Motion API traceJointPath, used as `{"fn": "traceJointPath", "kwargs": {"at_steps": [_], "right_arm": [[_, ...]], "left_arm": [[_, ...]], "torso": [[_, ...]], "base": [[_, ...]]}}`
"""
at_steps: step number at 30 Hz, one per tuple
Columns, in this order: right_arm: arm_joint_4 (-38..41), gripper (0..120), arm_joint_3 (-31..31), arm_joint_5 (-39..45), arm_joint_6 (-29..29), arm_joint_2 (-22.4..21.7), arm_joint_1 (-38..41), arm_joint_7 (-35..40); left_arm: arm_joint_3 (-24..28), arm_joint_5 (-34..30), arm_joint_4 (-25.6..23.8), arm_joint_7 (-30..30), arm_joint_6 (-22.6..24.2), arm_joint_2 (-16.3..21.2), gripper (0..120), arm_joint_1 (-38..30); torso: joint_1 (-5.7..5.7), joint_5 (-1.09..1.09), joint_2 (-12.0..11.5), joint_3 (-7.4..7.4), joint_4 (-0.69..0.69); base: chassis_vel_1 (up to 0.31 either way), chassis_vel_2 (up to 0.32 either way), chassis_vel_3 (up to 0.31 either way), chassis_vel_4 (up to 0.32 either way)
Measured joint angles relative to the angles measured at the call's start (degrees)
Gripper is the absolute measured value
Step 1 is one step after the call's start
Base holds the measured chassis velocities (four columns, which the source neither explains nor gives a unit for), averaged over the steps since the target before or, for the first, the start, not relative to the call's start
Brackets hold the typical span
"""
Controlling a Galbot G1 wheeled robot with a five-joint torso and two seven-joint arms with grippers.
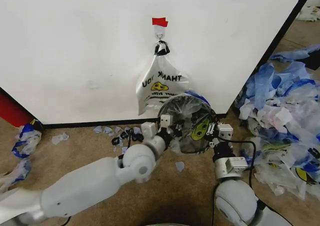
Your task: Pick up the garbage bag from the wall and place it over the trash bin.
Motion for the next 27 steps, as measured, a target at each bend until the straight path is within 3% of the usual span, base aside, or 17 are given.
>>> {"fn": "traceJointPath", "kwargs": {"at_steps": [6,27], "right_arm": [[0.6,0,0.0,0.0,0.0,-0.4,-0.8,0.0],[3.4,0,-1.9,0.1,0.1,-1.2,-2.5,-0.2]], "left_arm": [[1.1,0.4,2.7,-2.2,-0.8,-3.1,0,-1.9],[3.2,0.6,8.1,-3.7,-1.6,-7.6,0,-2.7]], "torso": [[0.0,0.01,0.0,0.0,0.0],[0.0,0.0,0.0,0.0,0.01]], "base": [[0.0,0.0,0.0,0.0],[0.0,0.0,0.0,0.0]]}}
